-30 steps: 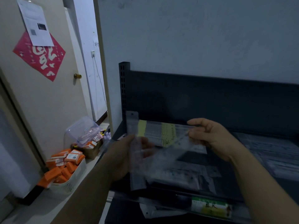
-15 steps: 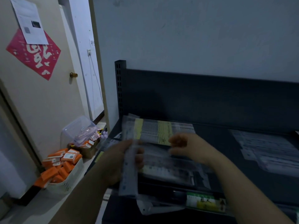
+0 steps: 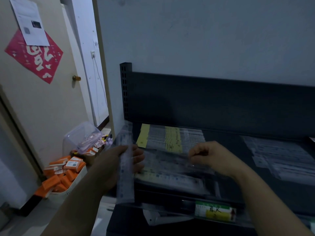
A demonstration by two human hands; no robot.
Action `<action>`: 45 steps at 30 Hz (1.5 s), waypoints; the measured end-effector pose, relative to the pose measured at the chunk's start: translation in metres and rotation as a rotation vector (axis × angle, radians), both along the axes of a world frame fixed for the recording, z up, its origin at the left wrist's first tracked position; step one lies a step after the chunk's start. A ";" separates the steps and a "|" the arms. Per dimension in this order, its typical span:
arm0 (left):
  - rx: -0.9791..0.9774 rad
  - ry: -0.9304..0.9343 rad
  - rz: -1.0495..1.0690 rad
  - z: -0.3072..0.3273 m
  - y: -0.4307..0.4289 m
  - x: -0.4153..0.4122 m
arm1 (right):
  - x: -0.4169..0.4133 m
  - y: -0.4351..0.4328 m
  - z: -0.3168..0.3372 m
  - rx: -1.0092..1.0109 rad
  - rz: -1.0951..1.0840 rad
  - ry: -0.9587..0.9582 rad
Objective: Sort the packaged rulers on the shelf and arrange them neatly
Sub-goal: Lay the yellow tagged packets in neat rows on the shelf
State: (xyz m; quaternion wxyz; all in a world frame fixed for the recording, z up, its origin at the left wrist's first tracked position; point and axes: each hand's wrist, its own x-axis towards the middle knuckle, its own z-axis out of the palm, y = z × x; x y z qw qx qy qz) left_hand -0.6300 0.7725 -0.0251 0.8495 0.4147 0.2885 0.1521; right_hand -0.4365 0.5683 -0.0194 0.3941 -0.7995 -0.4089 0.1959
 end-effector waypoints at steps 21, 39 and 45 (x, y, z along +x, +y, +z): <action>0.097 -0.122 0.122 -0.010 -0.007 0.039 | -0.010 0.027 -0.007 0.409 -0.404 -0.070; 0.104 -0.108 -0.297 -0.006 -0.031 0.027 | -0.019 0.038 0.004 0.152 -0.053 0.294; 0.033 -0.029 -0.048 -0.039 0.027 0.024 | -0.003 0.005 -0.012 -0.304 0.085 -0.188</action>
